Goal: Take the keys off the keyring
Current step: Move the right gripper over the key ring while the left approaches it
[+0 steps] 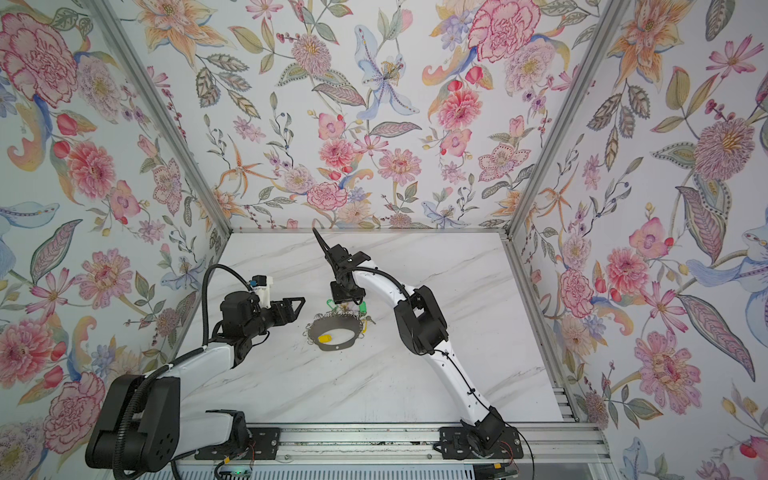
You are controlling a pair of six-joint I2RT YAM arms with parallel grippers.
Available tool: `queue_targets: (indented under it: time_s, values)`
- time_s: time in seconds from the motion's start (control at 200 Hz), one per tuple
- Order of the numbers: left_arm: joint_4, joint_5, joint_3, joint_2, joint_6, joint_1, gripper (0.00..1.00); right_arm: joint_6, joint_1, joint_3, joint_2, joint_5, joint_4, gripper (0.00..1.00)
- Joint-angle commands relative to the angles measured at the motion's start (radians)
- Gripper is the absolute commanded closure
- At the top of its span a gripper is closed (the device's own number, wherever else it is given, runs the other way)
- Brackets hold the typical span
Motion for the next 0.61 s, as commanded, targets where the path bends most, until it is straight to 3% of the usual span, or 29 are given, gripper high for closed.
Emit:
queue_targets:
  time_s: [0.0, 0.16, 0.305, 0.601]
  values:
    - [0.021, 0.039, -0.012, -0.020, -0.014, -0.004, 0.16, -0.003, 0.025, 0.001, -0.031, 0.107, -0.074, 0.51]
    - [0.026, 0.038, -0.016, -0.022, -0.014, -0.018, 0.16, -0.002, 0.025, -0.069, -0.131, 0.123, -0.073, 0.50]
    - [0.013, 0.033, -0.008, -0.025, -0.006, -0.022, 0.16, -0.013, 0.032, -0.160, -0.232, 0.245, -0.072, 0.50]
    - [0.005, 0.017, 0.009, -0.005, 0.006, -0.041, 0.18, 0.029, -0.008, -0.529, -0.455, 0.063, 0.089, 0.51]
